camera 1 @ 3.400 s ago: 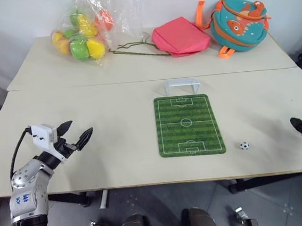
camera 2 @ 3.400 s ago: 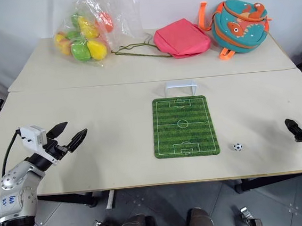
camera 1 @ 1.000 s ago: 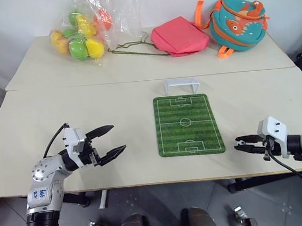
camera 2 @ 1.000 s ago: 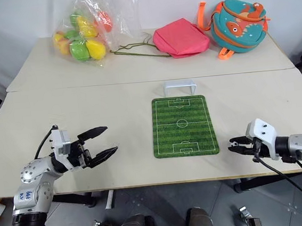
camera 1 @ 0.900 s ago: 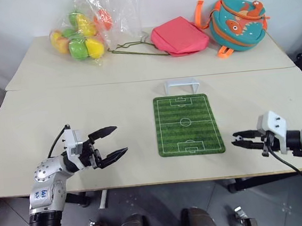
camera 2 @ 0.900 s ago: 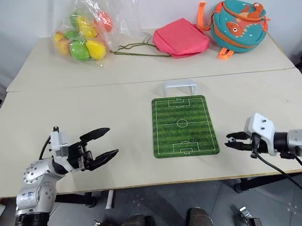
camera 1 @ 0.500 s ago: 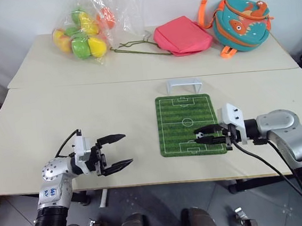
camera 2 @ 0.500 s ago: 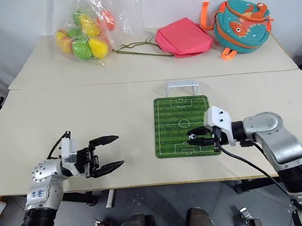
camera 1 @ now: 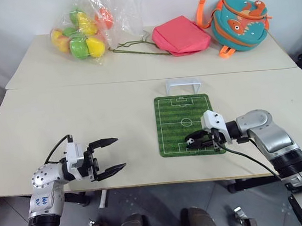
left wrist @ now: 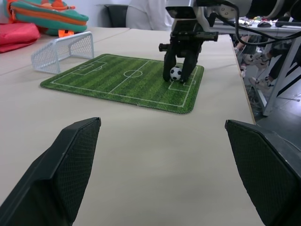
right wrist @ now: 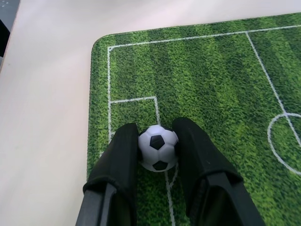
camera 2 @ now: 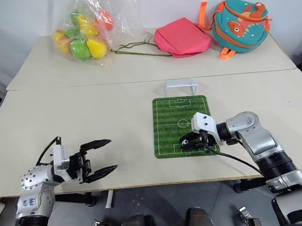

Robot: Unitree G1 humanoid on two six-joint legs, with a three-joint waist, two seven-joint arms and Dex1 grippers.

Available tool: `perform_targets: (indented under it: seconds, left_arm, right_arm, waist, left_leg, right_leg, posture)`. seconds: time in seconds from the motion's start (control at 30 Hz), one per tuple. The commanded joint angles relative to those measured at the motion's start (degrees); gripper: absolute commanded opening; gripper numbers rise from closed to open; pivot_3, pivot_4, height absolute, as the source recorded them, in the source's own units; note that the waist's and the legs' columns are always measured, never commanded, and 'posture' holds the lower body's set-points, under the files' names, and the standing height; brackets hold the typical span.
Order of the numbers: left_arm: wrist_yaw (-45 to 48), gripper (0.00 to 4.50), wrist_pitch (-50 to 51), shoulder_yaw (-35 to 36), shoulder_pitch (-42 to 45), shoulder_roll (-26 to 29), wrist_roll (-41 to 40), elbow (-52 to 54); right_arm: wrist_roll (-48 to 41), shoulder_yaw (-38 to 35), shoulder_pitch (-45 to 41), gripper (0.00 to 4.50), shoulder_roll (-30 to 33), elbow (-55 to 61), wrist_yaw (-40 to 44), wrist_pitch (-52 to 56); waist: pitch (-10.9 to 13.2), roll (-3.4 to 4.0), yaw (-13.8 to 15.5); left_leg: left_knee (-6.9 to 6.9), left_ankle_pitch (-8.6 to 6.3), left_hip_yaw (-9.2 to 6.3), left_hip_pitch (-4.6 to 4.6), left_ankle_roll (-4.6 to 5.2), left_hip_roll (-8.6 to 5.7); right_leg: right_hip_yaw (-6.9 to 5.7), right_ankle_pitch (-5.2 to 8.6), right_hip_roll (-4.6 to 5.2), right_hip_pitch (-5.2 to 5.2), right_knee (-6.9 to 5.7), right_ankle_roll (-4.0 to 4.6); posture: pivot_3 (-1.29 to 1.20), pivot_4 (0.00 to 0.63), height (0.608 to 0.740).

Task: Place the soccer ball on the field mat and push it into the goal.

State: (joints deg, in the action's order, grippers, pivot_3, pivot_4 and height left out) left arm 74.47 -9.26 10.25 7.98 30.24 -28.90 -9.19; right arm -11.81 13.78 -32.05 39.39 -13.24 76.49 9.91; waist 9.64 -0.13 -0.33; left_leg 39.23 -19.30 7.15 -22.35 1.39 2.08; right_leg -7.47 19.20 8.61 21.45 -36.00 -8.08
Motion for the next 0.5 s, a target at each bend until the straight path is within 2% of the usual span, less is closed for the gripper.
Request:
perform_targets:
  seconds: [0.03,0.17,0.23,0.4,0.5]
  left_arm:
    - [-0.73,4.50,0.19,1.07,-1.17,0.96,-1.14,2.88]
    - [-1.22,4.50,0.46,1.23,-1.78,1.17,-1.15,3.28]
    - [-1.34,4.50,0.55,1.23,-1.85,1.21,-1.18,3.43]
    - [-1.63,4.50,0.57,0.88,-0.66,1.10,-0.82,2.52]
    - [-1.58,4.50,0.63,0.74,-0.34,1.04,-0.79,2.24]
  right_arm:
    - [0.56,0.26,-0.52,0.84,-0.49,-0.41,1.33,-1.39]
    - [0.86,0.31,-0.14,0.84,-0.69,-0.63,1.94,-1.68]
    - [1.07,0.34,-0.03,1.59,-0.67,-0.71,2.11,-1.64]
    - [1.25,-0.33,0.19,3.12,-0.80,-1.02,2.37,-2.74]
    - [1.05,-0.55,0.14,3.12,-0.83,-0.83,2.52,-2.97]
  waist:
    - [0.00,0.00,-0.03]
    - [0.00,0.00,-0.03]
    - [0.00,0.00,-0.03]
    - [0.00,0.00,-0.03]
    - [0.00,0.00,-0.03]
  left_leg:
    - [0.00,0.00,0.00,0.00,0.00,0.00]
    - [0.01,0.00,0.00,0.00,0.00,0.00]
    - [0.01,0.00,0.00,0.01,0.00,0.01]
    - [0.01,0.00,0.01,0.01,0.00,0.00]
    - [0.01,0.00,0.01,0.01,-0.01,0.00]
  right_leg:
    - [0.00,0.00,0.00,-0.01,0.00,0.00]
    - [0.00,0.00,0.00,-0.01,0.00,0.00]
    - [0.00,0.00,-0.01,-0.01,0.00,0.00]
    - [0.01,0.00,0.00,-0.01,0.00,0.00]
    - [0.01,0.00,0.00,-0.02,-0.01,0.00]
  posture:
    - [0.00,0.150,0.740]
    - [0.00,0.150,0.740]
    - [0.00,0.150,0.740]
    - [0.00,0.150,0.740]
    - [0.00,0.150,0.740]
